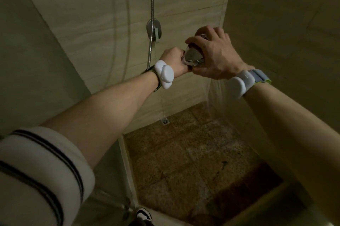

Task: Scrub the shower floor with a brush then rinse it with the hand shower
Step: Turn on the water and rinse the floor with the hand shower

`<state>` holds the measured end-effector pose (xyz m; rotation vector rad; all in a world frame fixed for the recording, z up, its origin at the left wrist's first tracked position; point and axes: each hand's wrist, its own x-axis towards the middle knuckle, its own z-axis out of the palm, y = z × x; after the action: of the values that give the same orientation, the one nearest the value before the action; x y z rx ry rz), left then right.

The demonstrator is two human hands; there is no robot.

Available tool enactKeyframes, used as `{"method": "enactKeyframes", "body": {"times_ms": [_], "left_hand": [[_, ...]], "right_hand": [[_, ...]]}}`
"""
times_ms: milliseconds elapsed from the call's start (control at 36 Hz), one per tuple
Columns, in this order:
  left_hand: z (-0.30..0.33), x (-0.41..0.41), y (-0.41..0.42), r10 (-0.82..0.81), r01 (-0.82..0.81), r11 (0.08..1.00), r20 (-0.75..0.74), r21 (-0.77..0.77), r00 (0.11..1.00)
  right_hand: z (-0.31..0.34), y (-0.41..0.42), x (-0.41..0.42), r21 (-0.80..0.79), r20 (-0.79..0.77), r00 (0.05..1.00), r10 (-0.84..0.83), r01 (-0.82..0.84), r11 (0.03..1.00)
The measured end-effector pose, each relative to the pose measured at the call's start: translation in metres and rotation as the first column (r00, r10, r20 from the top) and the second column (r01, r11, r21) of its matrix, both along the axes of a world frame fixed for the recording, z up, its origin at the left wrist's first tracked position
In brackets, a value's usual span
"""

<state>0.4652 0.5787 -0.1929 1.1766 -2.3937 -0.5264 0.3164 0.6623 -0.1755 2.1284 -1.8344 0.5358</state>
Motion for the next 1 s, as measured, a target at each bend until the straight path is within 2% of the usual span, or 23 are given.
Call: {"method": "enactKeyframes", "body": {"times_ms": [1000], "left_hand": [[-0.0018,0.0067,0.0008,0.0,0.0,1.0,0.002,-0.007,1.0]], "right_hand": [[-0.0039,-0.0026,0.0024,0.013,0.007,0.999,0.036,-0.036,0.999]]}}
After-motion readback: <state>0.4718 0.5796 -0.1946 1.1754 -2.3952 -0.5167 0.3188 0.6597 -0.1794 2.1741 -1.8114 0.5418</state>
